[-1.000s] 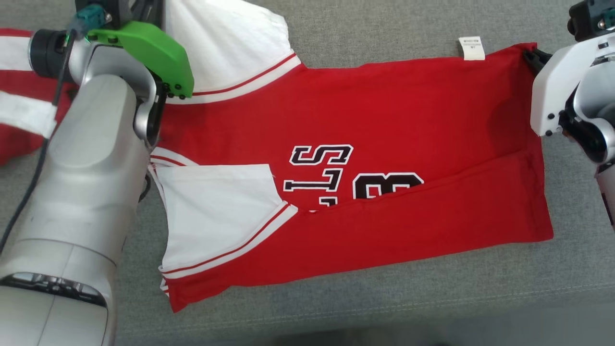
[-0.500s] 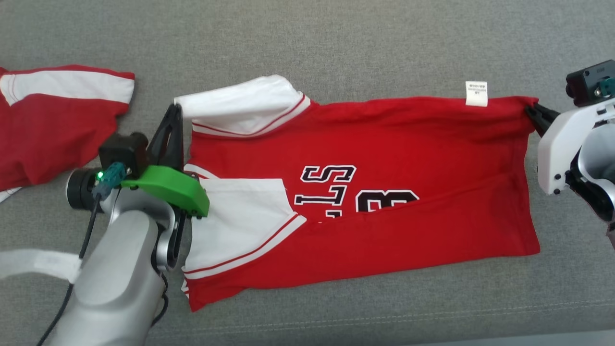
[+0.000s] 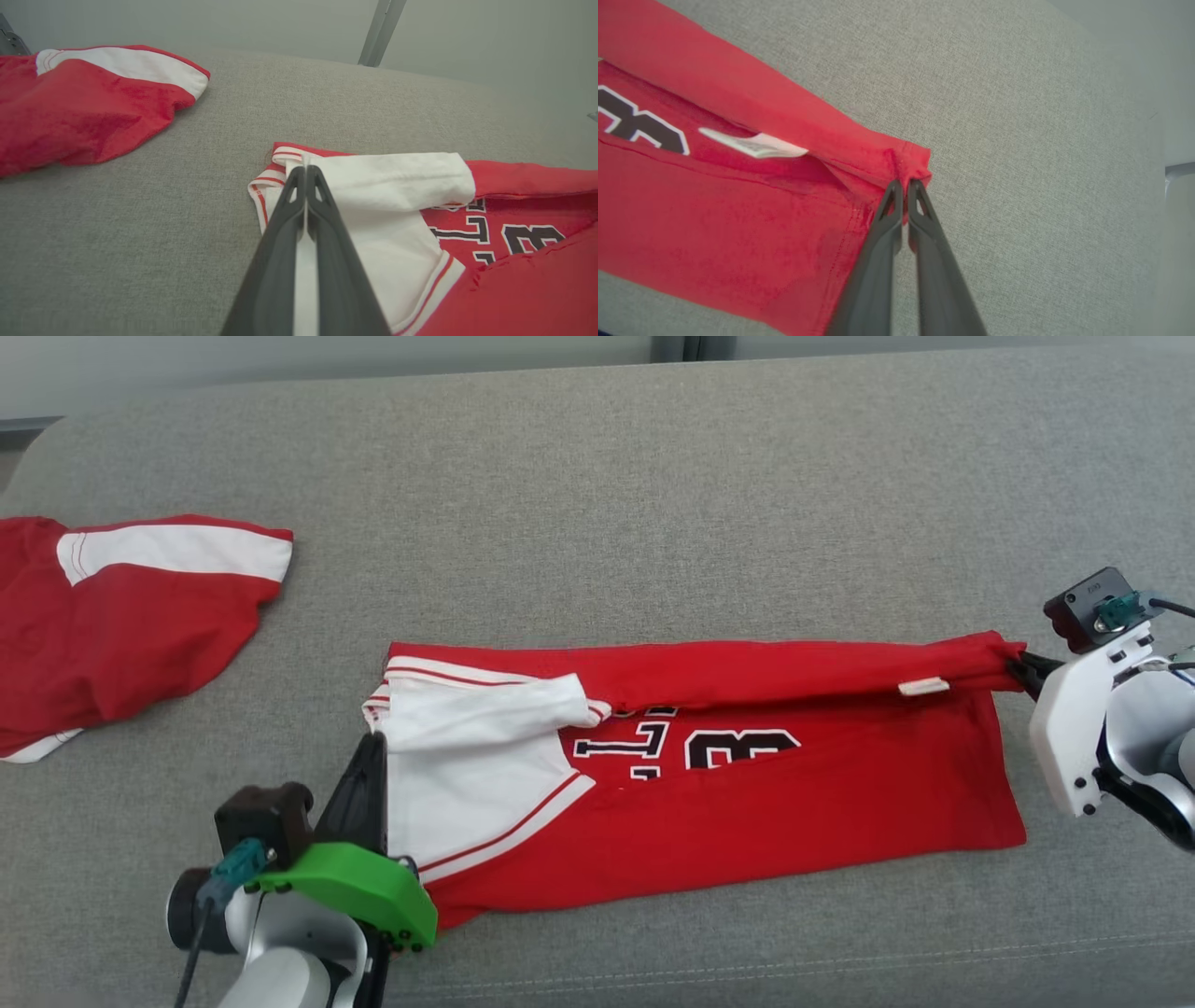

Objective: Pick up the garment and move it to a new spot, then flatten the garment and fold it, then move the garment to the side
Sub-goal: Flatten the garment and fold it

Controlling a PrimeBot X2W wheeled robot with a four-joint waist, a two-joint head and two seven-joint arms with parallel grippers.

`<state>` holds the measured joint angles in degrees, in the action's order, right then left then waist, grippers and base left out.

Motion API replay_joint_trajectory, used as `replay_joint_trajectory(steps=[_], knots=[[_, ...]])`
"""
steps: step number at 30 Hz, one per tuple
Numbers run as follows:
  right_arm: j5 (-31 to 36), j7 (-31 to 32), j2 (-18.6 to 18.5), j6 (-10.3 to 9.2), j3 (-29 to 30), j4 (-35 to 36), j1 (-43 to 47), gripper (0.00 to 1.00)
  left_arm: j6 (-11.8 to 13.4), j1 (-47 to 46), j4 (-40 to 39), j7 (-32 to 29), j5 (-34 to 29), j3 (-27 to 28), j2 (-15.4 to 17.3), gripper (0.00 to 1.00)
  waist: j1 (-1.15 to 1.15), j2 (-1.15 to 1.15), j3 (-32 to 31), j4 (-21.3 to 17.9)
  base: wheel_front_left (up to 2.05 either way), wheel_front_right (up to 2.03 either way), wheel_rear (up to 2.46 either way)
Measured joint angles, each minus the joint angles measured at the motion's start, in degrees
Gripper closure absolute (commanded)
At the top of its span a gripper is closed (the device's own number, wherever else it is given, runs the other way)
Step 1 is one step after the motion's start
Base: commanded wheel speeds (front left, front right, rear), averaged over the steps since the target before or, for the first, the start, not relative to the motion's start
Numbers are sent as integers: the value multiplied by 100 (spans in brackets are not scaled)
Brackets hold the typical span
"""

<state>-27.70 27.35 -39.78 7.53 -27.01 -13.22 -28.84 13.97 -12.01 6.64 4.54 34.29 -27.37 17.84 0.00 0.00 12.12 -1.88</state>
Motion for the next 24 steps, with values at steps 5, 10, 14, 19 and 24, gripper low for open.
replay_joint_trajectory(steps=[5, 10, 14, 19, 24], knots=[[-26, -85, -144, 0, -388, -222, -102, 100, 127, 384, -294, -124, 85, -77, 35, 100, 0, 0, -76, 21, 0, 0, 0], [5, -181, -200, 0, -706, -489, -191, 100, 227, 604, -382, -180, 98, -134, 41, 100, 0, 0, -130, 77, 0, 0, 0], [89, -267, -263, 0, -957, -735, -310, 100, 270, 719, -331, -237, 44, -259, 53, 100, 0, 0, -172, 140, 0, 0, 0], [-10, -300, -248, 0, -1033, -954, -366, 0, 276, 849, -188, -246, 71, -335, 25, 100, 0, 0, -199, 180, 0, 0, 0], [-19, -405, -182, 0, -942, -1107, -422, 0, 274, 921, 9, -290, 89, -434, -5, 81, 0, 0, -250, 190, 0, 0, 0]])
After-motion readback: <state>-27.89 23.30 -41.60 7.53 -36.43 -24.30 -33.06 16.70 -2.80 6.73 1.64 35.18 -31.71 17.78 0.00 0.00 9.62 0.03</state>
